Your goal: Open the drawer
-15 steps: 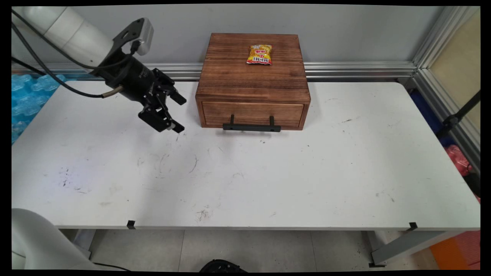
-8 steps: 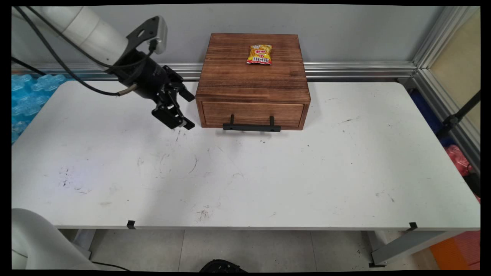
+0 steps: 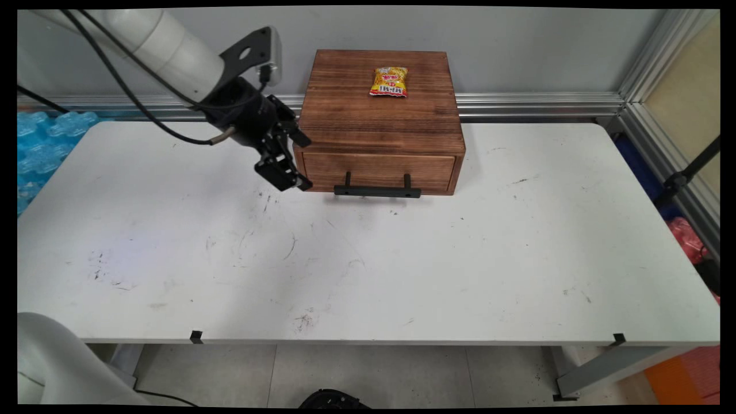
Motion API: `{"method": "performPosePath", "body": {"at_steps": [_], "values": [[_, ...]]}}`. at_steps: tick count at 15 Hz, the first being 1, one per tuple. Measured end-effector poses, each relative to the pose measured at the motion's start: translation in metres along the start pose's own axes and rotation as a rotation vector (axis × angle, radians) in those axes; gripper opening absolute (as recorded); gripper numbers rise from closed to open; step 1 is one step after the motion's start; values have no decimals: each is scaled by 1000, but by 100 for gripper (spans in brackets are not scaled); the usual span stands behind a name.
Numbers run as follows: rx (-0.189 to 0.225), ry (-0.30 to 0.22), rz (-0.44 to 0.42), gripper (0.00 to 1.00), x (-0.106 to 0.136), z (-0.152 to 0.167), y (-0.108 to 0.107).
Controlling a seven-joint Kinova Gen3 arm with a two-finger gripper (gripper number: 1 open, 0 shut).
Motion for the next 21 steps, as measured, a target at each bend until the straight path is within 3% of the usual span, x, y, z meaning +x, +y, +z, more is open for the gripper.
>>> {"method": "performPosePath", "body": {"at_steps": [13,21], "values": [[51,-22,47,100,16,56,10],[48,-14,67,100,18,91,15]]}}
